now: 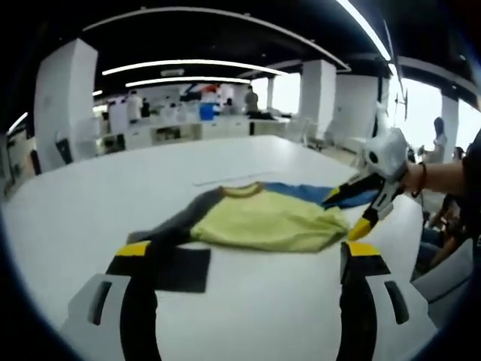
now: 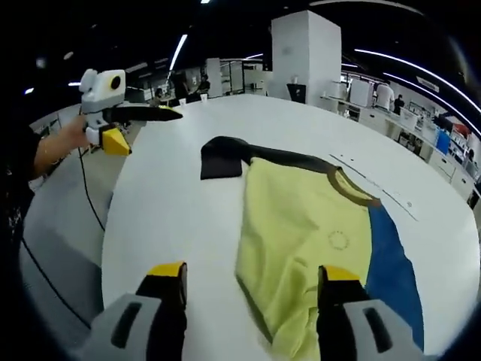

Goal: Fold the garment on the visible template until the final outline fits inside the template.

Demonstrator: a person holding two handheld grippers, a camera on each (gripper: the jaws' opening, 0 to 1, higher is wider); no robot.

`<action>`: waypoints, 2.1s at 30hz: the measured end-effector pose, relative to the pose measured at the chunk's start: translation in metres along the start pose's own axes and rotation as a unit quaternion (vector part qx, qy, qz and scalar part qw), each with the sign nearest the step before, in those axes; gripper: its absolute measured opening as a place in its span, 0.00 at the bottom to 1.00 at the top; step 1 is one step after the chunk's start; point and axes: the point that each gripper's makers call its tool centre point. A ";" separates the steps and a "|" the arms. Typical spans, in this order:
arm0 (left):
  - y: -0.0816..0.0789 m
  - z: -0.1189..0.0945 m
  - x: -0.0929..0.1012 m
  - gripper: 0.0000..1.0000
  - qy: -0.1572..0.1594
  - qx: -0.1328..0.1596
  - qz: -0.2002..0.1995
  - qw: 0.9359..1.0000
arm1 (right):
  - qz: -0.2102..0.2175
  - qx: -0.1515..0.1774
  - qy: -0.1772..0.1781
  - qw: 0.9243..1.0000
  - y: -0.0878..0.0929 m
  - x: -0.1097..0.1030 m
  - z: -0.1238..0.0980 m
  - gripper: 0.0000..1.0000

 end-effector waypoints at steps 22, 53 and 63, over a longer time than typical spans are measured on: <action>0.011 -0.005 -0.005 0.94 -0.017 -0.004 0.000 1.000 | -0.151 -0.069 -0.064 0.984 0.031 0.003 0.033 0.28; 0.020 0.009 0.004 0.87 -0.001 -0.004 0.006 1.000 | -0.114 -0.039 -0.040 0.992 0.002 0.033 0.032 0.00; 0.030 0.023 0.012 0.84 0.022 -0.020 0.013 0.999 | -0.068 0.019 0.012 0.997 -0.034 0.074 0.022 0.00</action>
Point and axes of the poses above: the point that each gripper's makers call its tool centre point, and the gripper's own axes: z roughly forward along the fingers, x roughly to its right, y roughly out of its underside, and after that the axes turned 14 degrees about x, right-handed
